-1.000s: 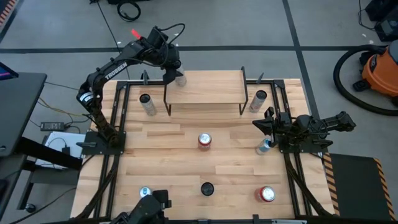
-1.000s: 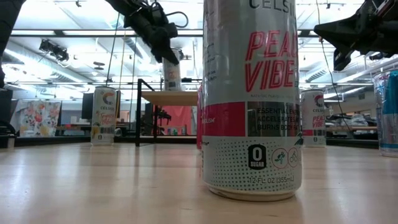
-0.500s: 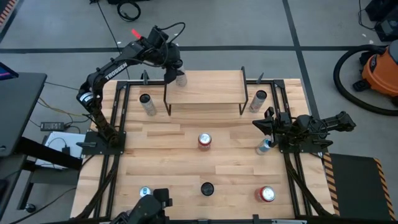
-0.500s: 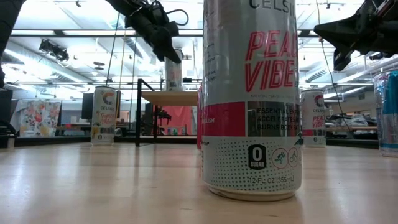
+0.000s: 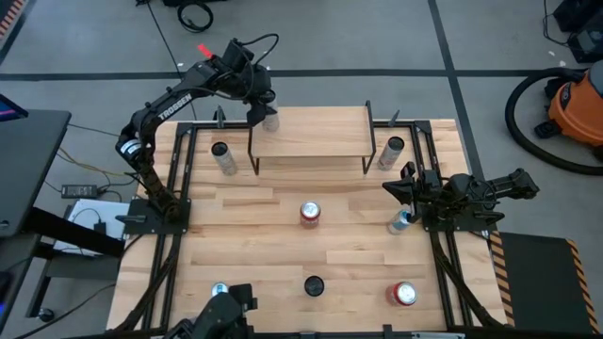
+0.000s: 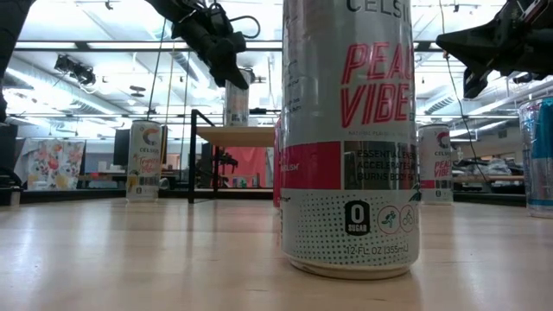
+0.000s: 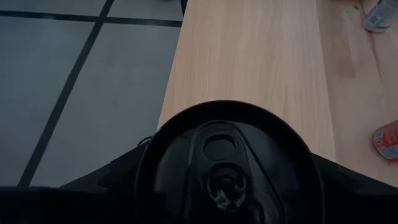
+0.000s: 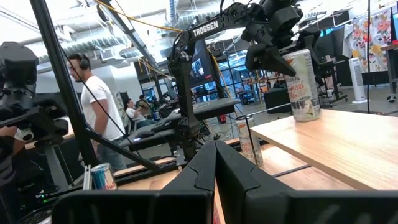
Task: Place canned beverage on shelf
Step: Put the bottom white yellow soda can on the shelf, then put the top blue soda can on the shelf
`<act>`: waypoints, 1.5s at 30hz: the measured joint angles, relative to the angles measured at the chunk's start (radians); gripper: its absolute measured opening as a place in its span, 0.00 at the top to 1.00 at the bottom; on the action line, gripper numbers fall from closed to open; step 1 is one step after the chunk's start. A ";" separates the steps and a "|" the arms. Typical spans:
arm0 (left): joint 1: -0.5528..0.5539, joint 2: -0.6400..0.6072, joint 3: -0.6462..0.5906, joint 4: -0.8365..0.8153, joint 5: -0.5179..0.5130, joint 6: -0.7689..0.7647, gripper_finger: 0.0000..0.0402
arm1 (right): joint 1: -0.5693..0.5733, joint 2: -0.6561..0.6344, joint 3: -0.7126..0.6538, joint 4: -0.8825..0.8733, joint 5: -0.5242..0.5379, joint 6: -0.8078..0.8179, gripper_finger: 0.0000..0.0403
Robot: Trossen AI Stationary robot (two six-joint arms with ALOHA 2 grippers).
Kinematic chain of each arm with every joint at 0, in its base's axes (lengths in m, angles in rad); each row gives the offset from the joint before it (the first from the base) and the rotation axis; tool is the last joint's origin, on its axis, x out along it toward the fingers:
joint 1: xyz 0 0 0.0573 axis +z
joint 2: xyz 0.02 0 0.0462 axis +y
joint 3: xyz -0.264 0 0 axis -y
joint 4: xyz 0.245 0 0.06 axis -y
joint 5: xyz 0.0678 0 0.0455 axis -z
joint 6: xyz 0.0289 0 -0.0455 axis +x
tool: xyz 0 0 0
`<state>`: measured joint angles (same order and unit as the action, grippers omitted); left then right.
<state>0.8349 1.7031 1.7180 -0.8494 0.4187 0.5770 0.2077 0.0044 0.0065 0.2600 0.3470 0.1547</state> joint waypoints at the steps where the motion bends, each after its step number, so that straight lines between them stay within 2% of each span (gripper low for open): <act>1: 0.000 0.000 0.000 0.000 -0.002 0.012 0.19 | 0.000 0.000 0.000 0.000 0.000 0.000 0.96; 8: -0.002 0.000 0.000 0.020 -0.002 0.063 0.12 | 0.000 0.000 0.000 0.000 0.000 0.000 0.96; 26: -0.002 -0.012 0.000 0.066 -0.011 0.040 0.12 | 0.000 0.000 0.000 0.000 0.000 0.000 0.96; 39: -0.010 -0.072 -0.001 0.104 -0.017 0.040 0.12 | 0.000 0.000 0.000 0.000 0.000 0.000 0.96; 45: -0.026 -0.098 -0.001 0.153 -0.022 -0.040 0.12 | 0.000 0.000 0.000 0.000 0.000 0.000 0.96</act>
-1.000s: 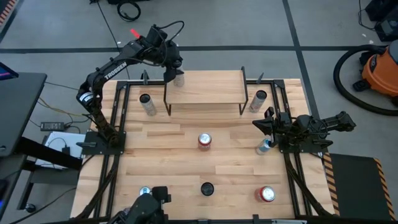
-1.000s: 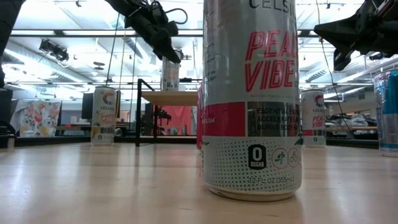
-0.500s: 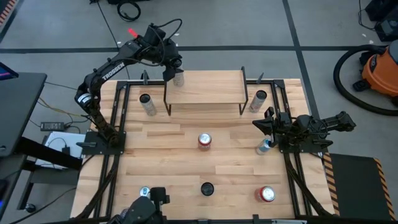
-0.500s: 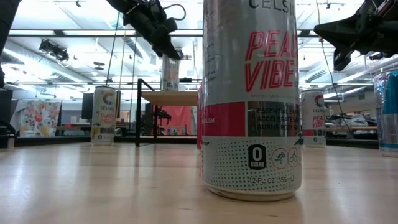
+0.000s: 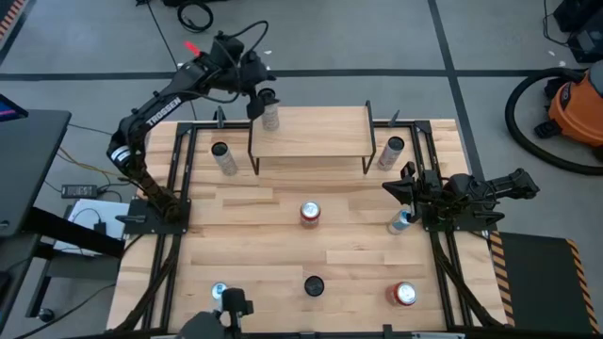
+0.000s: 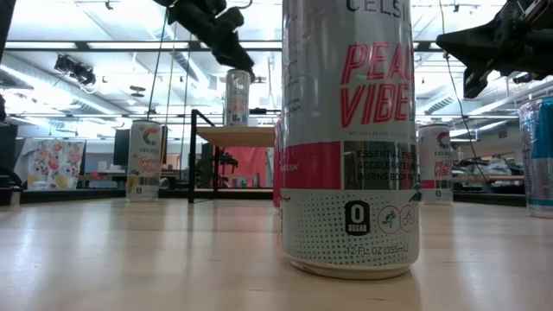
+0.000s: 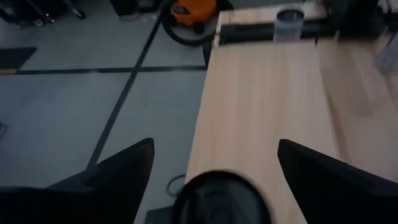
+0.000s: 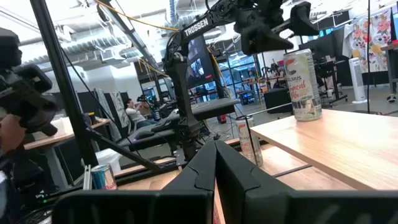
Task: Place canned beverage on shelf
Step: Put the top blue soda can on the shelf
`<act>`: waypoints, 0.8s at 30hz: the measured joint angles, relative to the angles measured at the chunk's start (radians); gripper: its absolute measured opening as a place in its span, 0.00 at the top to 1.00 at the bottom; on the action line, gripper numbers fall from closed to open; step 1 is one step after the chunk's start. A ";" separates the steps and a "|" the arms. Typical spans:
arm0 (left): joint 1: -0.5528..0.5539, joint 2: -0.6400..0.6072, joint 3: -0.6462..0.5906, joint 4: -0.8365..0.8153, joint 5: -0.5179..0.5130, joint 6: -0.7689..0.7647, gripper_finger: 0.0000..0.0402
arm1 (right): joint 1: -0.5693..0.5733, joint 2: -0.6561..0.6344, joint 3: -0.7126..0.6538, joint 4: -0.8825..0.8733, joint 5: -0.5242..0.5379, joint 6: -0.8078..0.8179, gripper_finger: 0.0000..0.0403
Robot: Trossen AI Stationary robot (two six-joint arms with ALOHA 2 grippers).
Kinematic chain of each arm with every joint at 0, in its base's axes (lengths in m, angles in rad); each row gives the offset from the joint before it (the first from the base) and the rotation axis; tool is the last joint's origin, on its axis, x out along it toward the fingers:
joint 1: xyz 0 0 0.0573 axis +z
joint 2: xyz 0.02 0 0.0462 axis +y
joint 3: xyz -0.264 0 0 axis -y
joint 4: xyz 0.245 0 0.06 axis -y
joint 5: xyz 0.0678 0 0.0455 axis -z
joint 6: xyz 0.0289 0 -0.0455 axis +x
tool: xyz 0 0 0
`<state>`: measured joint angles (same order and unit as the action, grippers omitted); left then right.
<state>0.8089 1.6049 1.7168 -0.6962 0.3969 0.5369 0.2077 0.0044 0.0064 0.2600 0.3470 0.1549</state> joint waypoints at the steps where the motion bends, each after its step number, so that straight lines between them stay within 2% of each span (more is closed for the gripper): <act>1: -0.004 -0.009 0.000 0.009 0.000 -0.009 0.12 | 0.000 0.000 0.000 0.000 0.000 0.000 0.96; 9: -0.061 -0.086 0.000 0.055 -0.014 0.000 0.12 | 0.000 0.000 0.000 0.000 0.000 0.000 0.96; 24: -0.232 -0.129 0.001 -0.084 -0.037 -0.094 0.12 | 0.000 0.000 0.000 0.000 0.000 0.000 0.96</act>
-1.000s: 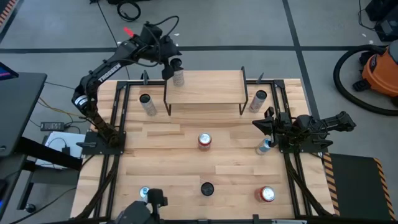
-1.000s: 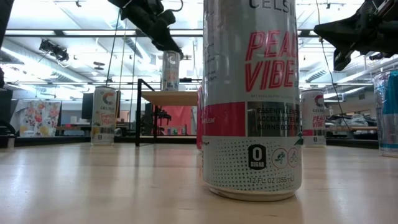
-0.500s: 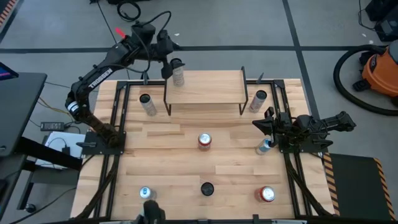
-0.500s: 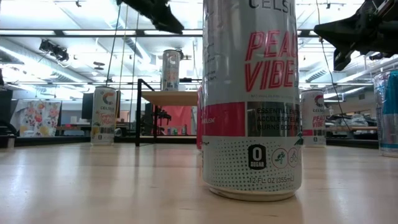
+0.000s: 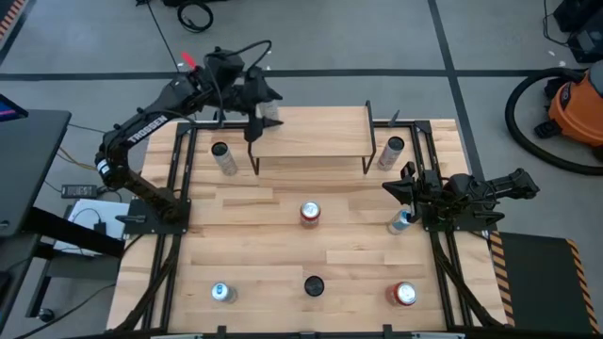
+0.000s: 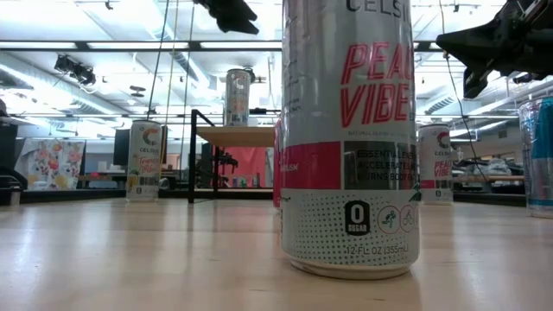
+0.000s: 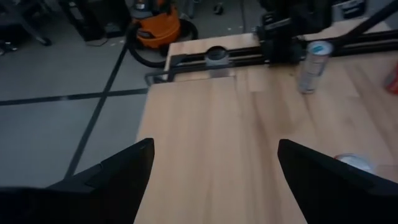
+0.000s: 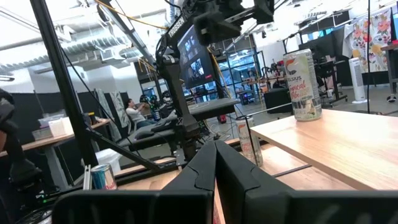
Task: Place canned beverage on shelf
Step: Put the top blue soda can on the shelf
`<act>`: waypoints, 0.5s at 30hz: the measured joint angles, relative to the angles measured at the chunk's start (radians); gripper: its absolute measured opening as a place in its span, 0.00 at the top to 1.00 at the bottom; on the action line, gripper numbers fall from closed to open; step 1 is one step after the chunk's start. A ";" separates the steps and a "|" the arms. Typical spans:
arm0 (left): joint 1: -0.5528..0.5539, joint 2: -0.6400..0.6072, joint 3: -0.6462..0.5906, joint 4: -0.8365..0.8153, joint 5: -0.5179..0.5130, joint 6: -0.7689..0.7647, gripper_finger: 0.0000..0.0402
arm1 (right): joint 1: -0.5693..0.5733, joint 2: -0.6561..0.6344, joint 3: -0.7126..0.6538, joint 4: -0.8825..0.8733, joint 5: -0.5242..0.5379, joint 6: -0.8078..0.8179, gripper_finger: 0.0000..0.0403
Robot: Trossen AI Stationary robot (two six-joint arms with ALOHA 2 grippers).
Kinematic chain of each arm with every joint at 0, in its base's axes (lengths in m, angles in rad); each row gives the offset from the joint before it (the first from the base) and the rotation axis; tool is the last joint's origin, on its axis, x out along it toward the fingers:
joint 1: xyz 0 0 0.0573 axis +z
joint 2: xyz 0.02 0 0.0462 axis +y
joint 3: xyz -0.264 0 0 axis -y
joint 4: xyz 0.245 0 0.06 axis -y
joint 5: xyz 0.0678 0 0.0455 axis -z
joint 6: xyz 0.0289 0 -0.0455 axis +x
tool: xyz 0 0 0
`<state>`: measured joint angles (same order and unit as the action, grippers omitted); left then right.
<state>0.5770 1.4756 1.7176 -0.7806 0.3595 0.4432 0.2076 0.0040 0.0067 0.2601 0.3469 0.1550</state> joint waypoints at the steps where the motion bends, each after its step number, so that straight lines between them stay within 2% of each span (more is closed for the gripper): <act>1: -0.014 0.000 0.000 -0.002 0.000 -0.009 0.12 | 0.000 0.000 0.000 0.000 0.000 0.000 0.96; 9: -0.142 0.000 0.000 -0.011 -0.001 -0.027 0.12 | 0.000 0.000 0.000 0.000 0.000 0.000 0.96; 15: -0.239 0.000 0.000 -0.016 -0.048 -0.041 0.12 | 0.000 0.000 0.000 0.000 0.000 0.000 0.96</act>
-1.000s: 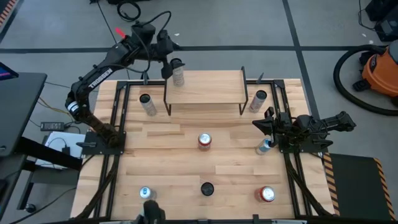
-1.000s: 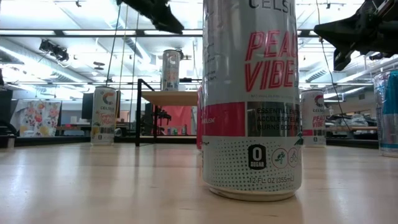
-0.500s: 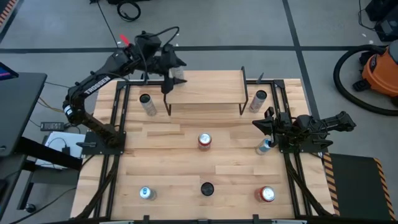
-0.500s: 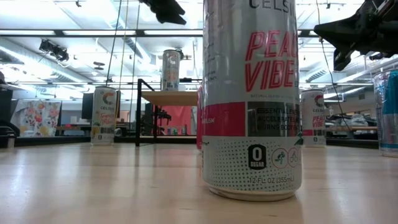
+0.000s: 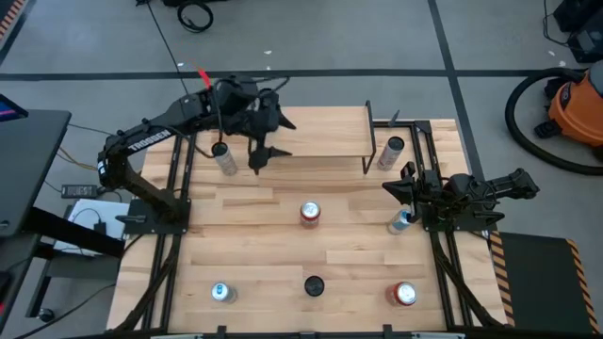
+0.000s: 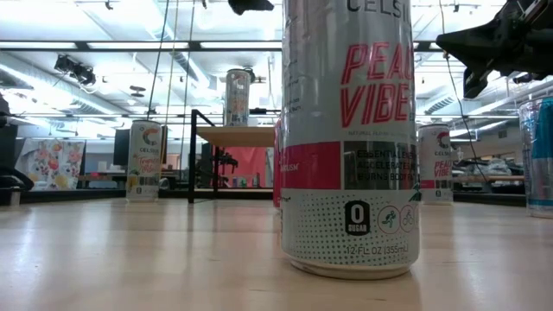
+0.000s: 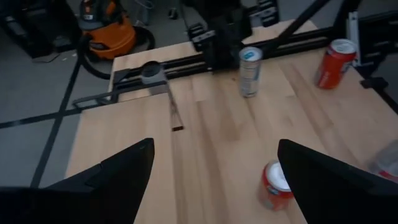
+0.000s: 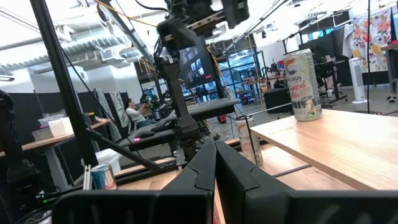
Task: Place canned beverage on shelf
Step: Put the top blue soda can on the shelf
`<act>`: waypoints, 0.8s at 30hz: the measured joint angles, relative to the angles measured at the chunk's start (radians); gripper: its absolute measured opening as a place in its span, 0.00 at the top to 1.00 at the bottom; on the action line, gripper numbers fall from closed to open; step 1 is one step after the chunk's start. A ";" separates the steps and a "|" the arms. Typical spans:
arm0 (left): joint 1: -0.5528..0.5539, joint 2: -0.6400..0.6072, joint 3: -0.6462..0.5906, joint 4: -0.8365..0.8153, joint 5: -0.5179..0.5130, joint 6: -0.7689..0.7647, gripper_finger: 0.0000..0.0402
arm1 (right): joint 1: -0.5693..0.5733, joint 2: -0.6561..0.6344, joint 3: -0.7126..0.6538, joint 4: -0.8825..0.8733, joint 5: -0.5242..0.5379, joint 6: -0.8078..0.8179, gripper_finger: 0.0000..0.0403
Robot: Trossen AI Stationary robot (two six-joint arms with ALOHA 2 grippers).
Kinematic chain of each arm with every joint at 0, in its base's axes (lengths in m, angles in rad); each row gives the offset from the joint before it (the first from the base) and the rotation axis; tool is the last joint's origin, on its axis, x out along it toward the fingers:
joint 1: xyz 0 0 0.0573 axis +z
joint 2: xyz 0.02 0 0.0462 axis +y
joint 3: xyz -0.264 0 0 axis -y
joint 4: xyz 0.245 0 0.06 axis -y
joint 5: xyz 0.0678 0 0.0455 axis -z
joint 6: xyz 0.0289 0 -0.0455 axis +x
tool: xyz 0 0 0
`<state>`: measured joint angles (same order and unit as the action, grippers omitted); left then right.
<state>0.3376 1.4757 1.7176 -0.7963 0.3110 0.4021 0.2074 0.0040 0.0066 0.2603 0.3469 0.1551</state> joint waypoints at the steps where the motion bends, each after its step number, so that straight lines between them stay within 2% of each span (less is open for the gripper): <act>1: -0.016 0.000 0.000 -0.007 -0.008 -0.003 0.12 | 0.000 0.000 0.000 0.000 0.000 0.000 0.96; 11: -0.124 0.000 0.000 -0.025 -0.039 -0.081 0.12 | 0.000 0.000 0.000 0.042 0.000 0.000 0.96; 21: -0.164 0.001 0.000 -0.024 -0.060 -0.091 0.12 | 0.000 0.000 0.000 0.068 -0.008 0.000 0.96; 24: -0.166 0.001 0.000 -0.024 -0.066 -0.114 0.12 | 0.000 0.000 0.000 0.089 0.040 0.000 0.96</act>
<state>0.1715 1.4765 1.7176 -0.8208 0.2449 0.2882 0.2073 0.0036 0.0065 0.3491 0.3871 0.1551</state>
